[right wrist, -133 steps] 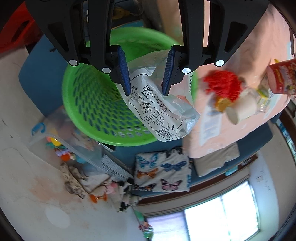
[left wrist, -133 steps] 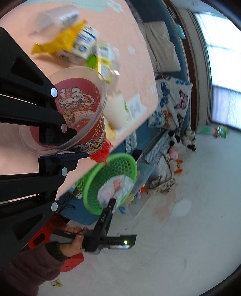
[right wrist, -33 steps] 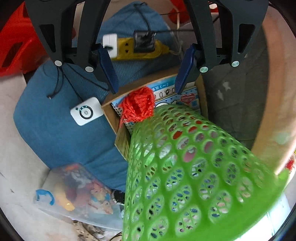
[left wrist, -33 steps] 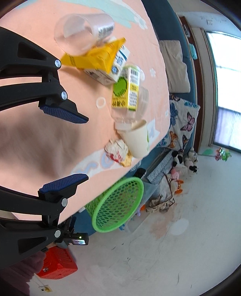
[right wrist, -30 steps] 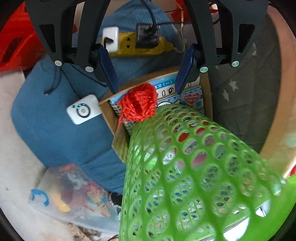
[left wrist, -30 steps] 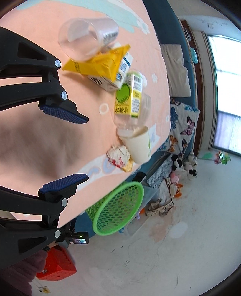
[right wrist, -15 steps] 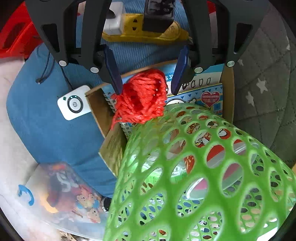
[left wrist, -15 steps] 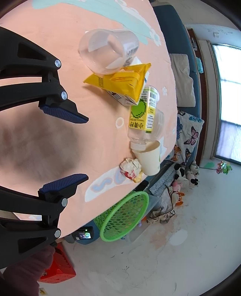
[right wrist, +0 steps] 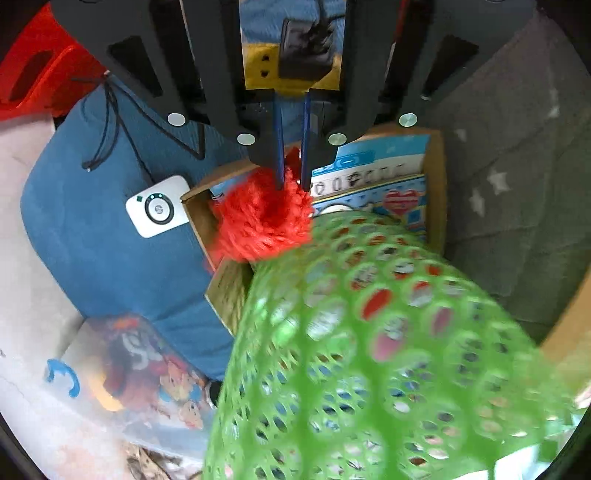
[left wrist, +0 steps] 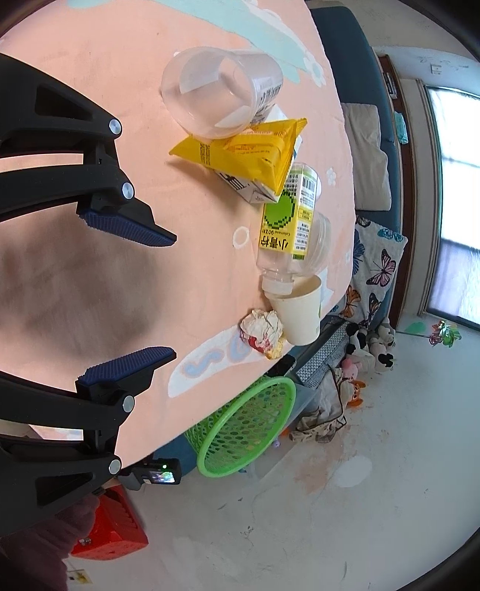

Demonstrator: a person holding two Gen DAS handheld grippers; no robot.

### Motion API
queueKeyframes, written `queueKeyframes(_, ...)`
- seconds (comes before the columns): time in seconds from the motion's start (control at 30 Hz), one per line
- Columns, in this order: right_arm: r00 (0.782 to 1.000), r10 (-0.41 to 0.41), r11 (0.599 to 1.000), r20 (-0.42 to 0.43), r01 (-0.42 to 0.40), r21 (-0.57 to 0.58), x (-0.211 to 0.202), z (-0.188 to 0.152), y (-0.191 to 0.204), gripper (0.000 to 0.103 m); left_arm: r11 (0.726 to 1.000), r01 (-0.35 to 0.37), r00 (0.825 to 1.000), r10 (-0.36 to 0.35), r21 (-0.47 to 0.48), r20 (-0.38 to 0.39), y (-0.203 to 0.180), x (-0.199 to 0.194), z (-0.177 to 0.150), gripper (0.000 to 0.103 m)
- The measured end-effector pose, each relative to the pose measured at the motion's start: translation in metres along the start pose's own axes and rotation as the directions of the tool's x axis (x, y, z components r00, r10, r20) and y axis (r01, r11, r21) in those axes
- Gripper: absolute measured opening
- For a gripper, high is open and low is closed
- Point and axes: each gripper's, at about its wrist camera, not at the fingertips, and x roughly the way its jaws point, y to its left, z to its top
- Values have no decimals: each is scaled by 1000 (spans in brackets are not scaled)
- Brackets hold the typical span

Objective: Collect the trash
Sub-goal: 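Grasp the red mesh netting with the right gripper and lift it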

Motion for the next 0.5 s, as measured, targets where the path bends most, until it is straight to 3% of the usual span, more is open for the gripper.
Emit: queueKeyframes(0.5,995,50,999,85,-48,-26,-70,-1,15,8,999,39,999,-39,-14,9,8,-1,1,54)
